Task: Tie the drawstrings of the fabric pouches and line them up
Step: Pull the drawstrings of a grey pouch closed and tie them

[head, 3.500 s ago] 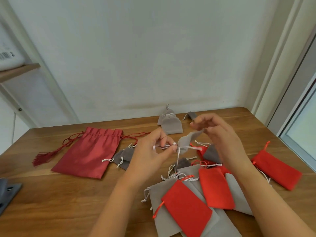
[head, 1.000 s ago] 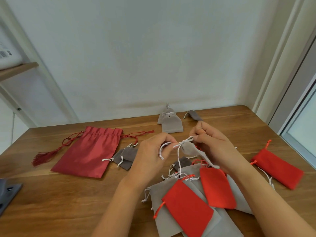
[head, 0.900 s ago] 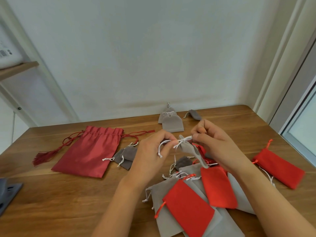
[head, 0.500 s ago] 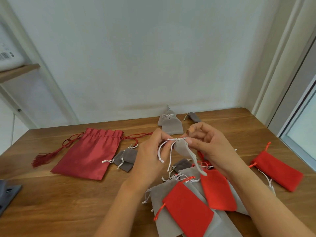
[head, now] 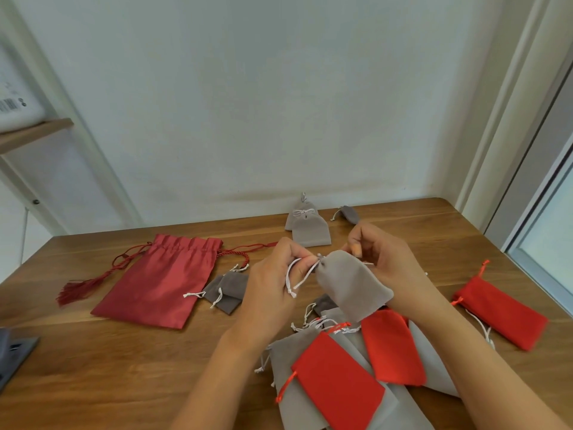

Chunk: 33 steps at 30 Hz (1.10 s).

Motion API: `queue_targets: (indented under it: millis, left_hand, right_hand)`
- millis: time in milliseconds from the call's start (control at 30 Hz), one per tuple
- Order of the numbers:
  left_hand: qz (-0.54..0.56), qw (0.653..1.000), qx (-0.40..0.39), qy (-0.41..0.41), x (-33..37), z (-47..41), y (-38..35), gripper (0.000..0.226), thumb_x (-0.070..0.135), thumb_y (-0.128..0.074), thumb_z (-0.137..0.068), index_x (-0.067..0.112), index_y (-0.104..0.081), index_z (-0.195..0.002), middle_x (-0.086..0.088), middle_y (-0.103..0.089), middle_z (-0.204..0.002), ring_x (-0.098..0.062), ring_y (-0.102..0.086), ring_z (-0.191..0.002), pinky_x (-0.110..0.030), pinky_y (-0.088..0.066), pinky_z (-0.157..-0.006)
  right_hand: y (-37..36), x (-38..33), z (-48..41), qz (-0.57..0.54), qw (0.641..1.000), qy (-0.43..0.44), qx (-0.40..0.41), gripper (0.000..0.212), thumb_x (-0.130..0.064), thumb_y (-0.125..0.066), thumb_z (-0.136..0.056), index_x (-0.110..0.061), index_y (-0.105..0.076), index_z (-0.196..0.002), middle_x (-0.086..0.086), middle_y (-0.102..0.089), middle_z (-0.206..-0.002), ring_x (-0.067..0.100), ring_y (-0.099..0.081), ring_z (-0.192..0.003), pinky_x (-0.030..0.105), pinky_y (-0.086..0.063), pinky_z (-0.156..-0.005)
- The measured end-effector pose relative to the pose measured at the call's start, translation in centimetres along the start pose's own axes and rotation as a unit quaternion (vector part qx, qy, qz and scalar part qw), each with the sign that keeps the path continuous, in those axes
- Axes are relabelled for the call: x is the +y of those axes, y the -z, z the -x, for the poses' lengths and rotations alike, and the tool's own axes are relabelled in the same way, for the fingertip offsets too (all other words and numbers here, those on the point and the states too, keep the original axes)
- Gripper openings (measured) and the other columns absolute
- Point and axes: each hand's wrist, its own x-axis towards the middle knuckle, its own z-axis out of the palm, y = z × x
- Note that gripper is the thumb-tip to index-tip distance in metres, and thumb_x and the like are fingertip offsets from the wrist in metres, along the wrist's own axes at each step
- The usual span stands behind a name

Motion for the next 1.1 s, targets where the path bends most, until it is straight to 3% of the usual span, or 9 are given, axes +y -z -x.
queue_targets:
  millis: [100,200,267,333,533,633,700,867,1100]
  left_hand:
    - [0.014,1.000,-0.005,0.028,0.1,0.0,-0.1,0.008,0.021,-0.060,-0.092,0.024,-0.060,-0.084,0.024,-0.065,-0.086,0.002,-0.062,-0.079,-0.009,-0.043,-0.064]
    - [0.105,0.988,0.005,0.110,0.8,-0.3,0.1,0.016,0.011,-0.069,-0.086,0.024,-0.066,-0.077,0.014,-0.071,-0.084,-0.001,-0.064,-0.075,-0.013,-0.046,-0.063]
    - [0.214,0.962,0.013,0.167,1.2,-0.7,0.1,0.017,0.008,-0.075,-0.078,0.015,-0.064,-0.068,0.000,-0.074,-0.078,-0.003,-0.064,-0.067,-0.014,-0.046,-0.057]
    - [0.304,0.931,0.014,0.199,1.3,-0.8,0.0,0.017,0.010,-0.070,-0.074,0.007,-0.057,-0.063,-0.019,-0.061,-0.063,-0.004,-0.063,-0.058,-0.014,-0.046,-0.055]
    - [0.459,0.835,0.017,0.304,1.4,-1.1,-0.1,0.022,0.009,-0.072,-0.072,0.011,-0.066,-0.052,-0.006,-0.055,-0.052,-0.005,-0.050,-0.040,-0.013,-0.039,-0.039]
    - [0.446,0.818,-0.021,0.363,0.9,-1.3,-0.1,0.017,0.023,-0.067,-0.065,0.012,-0.069,-0.053,-0.001,-0.044,-0.049,-0.003,-0.040,-0.037,-0.017,-0.037,-0.049]
    - [0.424,0.819,-0.065,0.381,0.5,-1.2,0.0,0.020,0.027,-0.066,-0.068,0.013,-0.071,-0.055,0.004,-0.048,-0.050,0.000,-0.035,-0.037,-0.017,-0.030,-0.052]
    - [0.379,0.817,-0.162,0.403,0.6,-1.3,0.9,0.029,0.021,-0.062,-0.080,0.013,-0.070,-0.053,0.005,-0.053,-0.051,-0.001,-0.037,-0.040,-0.010,-0.032,-0.041]
    - [0.312,0.827,-0.286,0.370,0.1,-1.1,2.4,0.027,0.002,-0.051,-0.094,0.006,-0.068,-0.074,0.001,-0.058,-0.064,-0.005,-0.042,-0.052,-0.016,-0.036,-0.051]
  right_hand:
    - [0.0,0.4,0.0,0.049,0.999,0.019,0.010,0.045,0.012,-0.069,-0.073,-0.027,-0.046,-0.069,0.011,-0.057,-0.073,0.027,-0.051,-0.066,0.037,-0.044,-0.061]
    - [-0.2,0.7,0.0,0.029,0.999,0.023,0.026,0.043,0.011,-0.071,-0.073,-0.027,-0.049,-0.071,0.010,-0.060,-0.075,0.030,-0.057,-0.069,0.034,-0.047,-0.064]
    - [-0.6,0.7,0.0,-0.011,0.999,0.027,0.030,0.036,0.008,-0.073,-0.076,-0.022,-0.054,-0.076,0.007,-0.064,-0.078,0.026,-0.060,-0.071,0.030,-0.049,-0.066]
    - [-1.0,0.4,0.2,-0.045,0.998,0.024,0.022,0.029,0.005,-0.072,-0.079,-0.019,-0.058,-0.086,0.004,-0.067,-0.082,0.016,-0.063,-0.074,0.030,-0.050,-0.070]
    - [-1.9,0.4,0.4,0.003,0.999,0.052,0.012,0.019,0.000,-0.071,-0.083,-0.016,-0.072,-0.091,-0.001,-0.069,-0.086,0.014,-0.065,-0.081,0.024,-0.052,-0.074]
    - [-2.3,0.3,0.5,0.022,0.997,0.071,0.013,0.016,0.001,-0.071,-0.081,-0.012,-0.070,-0.091,0.000,-0.069,-0.086,0.015,-0.063,-0.079,0.026,-0.051,-0.074]
    - [-2.2,-0.1,0.7,0.020,0.997,0.070,0.005,0.025,0.005,-0.072,-0.079,-0.017,-0.068,-0.091,-0.003,-0.069,-0.084,0.010,-0.061,-0.076,0.021,-0.048,-0.072]
    - [-2.5,-0.2,0.8,0.077,0.990,0.115,-0.013,0.030,0.002,-0.071,-0.077,-0.023,-0.066,-0.093,-0.013,-0.067,-0.089,0.004,-0.060,-0.087,0.012,-0.041,-0.079]
    - [-2.4,-0.5,0.9,0.070,0.991,0.102,-0.044,0.030,0.004,-0.072,-0.077,-0.022,-0.067,-0.091,-0.012,-0.068,-0.092,0.005,-0.064,-0.091,0.014,-0.046,-0.082]
